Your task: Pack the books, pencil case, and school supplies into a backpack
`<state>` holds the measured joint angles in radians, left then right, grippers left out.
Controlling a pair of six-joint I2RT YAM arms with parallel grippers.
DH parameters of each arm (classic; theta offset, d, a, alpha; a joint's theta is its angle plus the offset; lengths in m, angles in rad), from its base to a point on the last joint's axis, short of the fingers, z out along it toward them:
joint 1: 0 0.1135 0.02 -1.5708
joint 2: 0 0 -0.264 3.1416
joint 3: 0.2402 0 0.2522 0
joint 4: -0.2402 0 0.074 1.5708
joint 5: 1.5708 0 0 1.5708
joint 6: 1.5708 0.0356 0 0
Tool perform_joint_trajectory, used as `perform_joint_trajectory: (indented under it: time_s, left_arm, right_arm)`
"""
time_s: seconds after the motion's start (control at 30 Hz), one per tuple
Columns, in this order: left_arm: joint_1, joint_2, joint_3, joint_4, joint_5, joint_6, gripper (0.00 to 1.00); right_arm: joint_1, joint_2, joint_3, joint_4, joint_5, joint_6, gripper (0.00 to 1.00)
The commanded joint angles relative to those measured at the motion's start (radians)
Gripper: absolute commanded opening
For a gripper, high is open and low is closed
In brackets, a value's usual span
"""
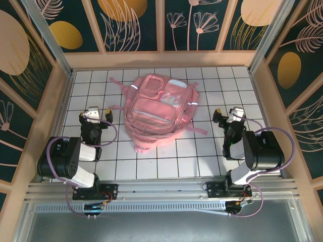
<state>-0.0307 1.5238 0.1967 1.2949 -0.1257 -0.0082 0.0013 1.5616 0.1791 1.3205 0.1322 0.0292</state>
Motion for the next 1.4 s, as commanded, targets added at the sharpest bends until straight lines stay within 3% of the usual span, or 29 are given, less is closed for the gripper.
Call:
perform_joint_trajectory:
  time_s: [0.0, 0.83, 0.97, 1.37]
  left_arm:
    - [0.008, -0.005, 0.014, 0.027, 0.022, -0.034, 0.99]
    - [0.008, -0.003, 0.035, -0.009, -0.011, -0.051, 0.99]
    - [0.008, -0.003, 0.034, -0.009, -0.011, -0.050, 0.99]
    - [0.008, -0.003, 0.035, -0.008, -0.011, -0.050, 0.99]
  right_arm:
    - [-0.005, 0.000, 0.016, 0.049, 0.049, 0.020, 0.99]
    - [-0.005, 0.000, 0.015, 0.048, 0.047, 0.018, 0.99]
    - [-0.006, 0.002, 0.027, 0.028, -0.015, -0.002, 0.99]
    - [-0.022, 0.000, 0.031, 0.017, -0.046, 0.001, 0.99]
